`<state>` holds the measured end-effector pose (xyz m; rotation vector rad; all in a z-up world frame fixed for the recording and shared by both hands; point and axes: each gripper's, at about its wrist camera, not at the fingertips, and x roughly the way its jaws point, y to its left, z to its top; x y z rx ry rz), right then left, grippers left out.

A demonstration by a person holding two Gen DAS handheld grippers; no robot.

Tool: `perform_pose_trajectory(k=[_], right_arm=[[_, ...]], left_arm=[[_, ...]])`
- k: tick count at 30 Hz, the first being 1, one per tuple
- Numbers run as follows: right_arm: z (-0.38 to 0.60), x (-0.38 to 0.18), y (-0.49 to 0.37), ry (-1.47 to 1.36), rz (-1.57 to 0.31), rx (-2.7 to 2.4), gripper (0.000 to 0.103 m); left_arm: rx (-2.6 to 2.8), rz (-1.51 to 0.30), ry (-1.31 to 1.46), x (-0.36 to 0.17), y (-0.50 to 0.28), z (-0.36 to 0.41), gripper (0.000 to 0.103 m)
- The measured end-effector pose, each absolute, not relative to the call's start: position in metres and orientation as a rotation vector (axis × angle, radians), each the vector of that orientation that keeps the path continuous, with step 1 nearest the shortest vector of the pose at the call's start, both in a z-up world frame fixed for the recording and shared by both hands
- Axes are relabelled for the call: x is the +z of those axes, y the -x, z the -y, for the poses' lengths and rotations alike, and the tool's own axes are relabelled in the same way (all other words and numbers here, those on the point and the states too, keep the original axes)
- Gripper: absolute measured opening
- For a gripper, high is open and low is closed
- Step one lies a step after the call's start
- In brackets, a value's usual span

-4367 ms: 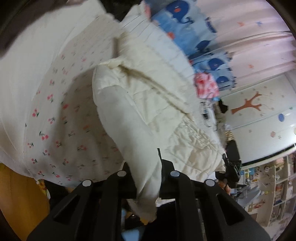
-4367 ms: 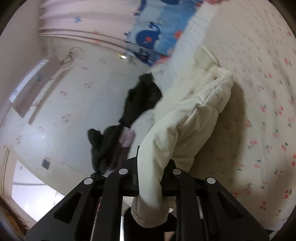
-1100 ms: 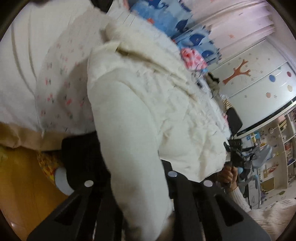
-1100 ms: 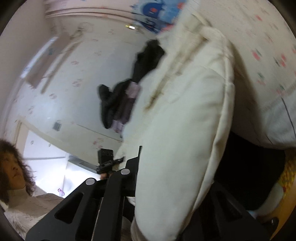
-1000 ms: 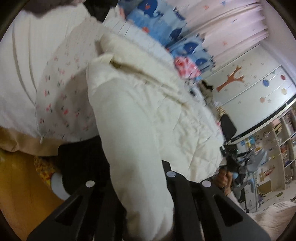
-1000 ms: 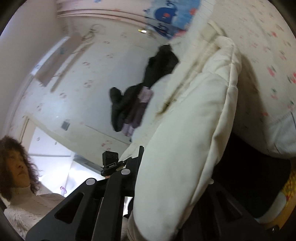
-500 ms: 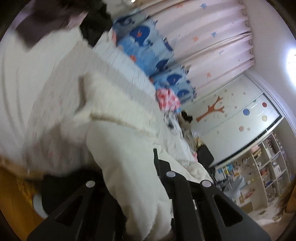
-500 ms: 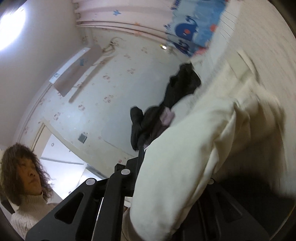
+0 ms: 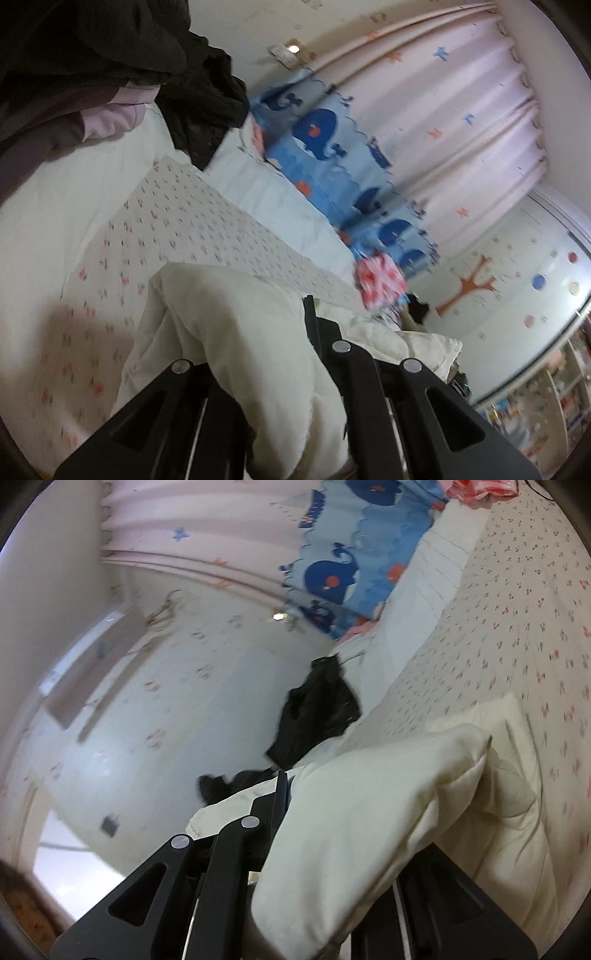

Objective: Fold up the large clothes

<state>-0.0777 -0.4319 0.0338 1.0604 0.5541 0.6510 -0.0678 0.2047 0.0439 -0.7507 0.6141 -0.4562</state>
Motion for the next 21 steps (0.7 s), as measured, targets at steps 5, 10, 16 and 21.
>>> perform_pose_trajectory(k=[5, 10, 16, 21], right_arm=[[0.425, -0.007, 0.018, -1.061, -0.637, 0.490, 0.014], [0.425, -0.067, -0.025, -1.067, -0.740, 0.341, 0.014], [0.417, -0.098, -0.051, -1.032, -0.794, 0.296, 0.015], [0.427, -0.112, -0.063, -1.129, -0.855, 0.329, 0.018]], left_arm=[[-0.341, -0.643, 0.768, 0.007, 0.013, -0.192, 0.008], [-0.229, -0.709, 0.781, -0.047, -0.026, -0.180, 0.008], [-0.145, -0.779, 0.730, -0.074, -0.048, -0.171, 0.009], [-0.113, -0.873, 0.743, -0.088, -0.062, -0.171, 0.012]])
